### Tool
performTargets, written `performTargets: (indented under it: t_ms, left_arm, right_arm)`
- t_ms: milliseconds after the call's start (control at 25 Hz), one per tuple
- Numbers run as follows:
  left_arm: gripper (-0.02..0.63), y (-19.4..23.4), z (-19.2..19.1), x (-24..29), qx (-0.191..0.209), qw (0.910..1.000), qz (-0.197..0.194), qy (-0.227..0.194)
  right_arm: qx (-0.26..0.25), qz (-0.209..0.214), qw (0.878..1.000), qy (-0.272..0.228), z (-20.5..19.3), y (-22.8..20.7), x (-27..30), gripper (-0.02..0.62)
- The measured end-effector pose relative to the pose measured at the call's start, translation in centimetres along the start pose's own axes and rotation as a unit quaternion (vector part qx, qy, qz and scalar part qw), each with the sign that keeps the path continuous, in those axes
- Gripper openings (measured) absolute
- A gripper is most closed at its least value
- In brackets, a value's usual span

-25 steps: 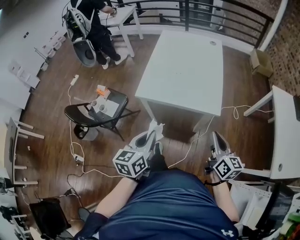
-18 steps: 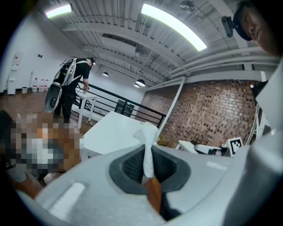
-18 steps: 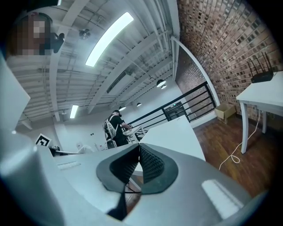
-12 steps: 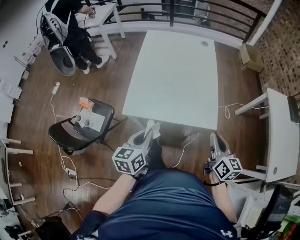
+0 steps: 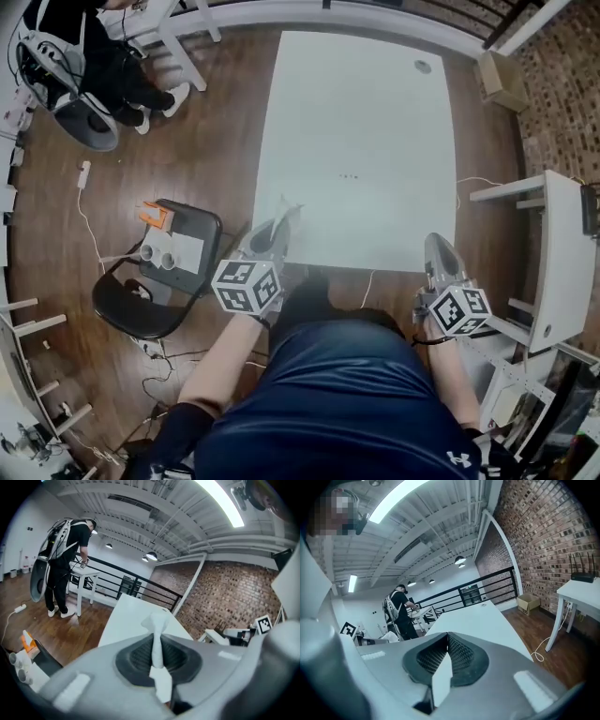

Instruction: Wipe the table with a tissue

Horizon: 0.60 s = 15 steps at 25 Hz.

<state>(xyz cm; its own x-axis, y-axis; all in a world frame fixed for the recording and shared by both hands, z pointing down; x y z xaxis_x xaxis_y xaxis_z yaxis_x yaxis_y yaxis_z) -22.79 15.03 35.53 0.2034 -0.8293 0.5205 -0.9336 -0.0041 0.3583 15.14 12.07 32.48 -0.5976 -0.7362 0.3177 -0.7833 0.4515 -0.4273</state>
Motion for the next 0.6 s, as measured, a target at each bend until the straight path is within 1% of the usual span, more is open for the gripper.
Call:
performTargets:
  t_ms: [160,360,520,600]
  left_arm:
    - [0.009,3.2,1.4,3.9,0.012,0.9997,0.013,0.017]
    - [0.009,4.2,1.3,7.8,0.024,0.9987,0.019,0.041]
    - [0.009,4.4,1.1,10.1,0.048,0.9963,0.051,0.051]
    - [0.009,4.6,1.3,11.3,0.068,0.9935,0.069,0.059]
  right_arm:
    - [-0.023,-0.006,1.0,0.015,1.1,0.0,3.6,0.011]
    - [-0.031,-0.016,0.999,0.038,1.2,-1.4,6.0,0.011]
    - [-0.02,-0.007,0.999,0.05,0.7,-3.0,7.6,0.011]
    - [-0.012,0.001,0.998,0.054,0.5,-3.8,8.5,0.011]
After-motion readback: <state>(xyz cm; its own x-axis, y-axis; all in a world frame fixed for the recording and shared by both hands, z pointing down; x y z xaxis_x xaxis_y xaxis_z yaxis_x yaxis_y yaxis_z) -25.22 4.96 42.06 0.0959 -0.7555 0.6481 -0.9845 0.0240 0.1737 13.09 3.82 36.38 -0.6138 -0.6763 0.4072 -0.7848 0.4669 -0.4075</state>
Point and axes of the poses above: the fingertips, and each gripper's own axes: x forward along the fingers, y to its left, z out of its top, the point moved 10 cm from there along -x, backward along the fingers, and after that the axes turned 9 degrees about z, right-handed, at the moved point
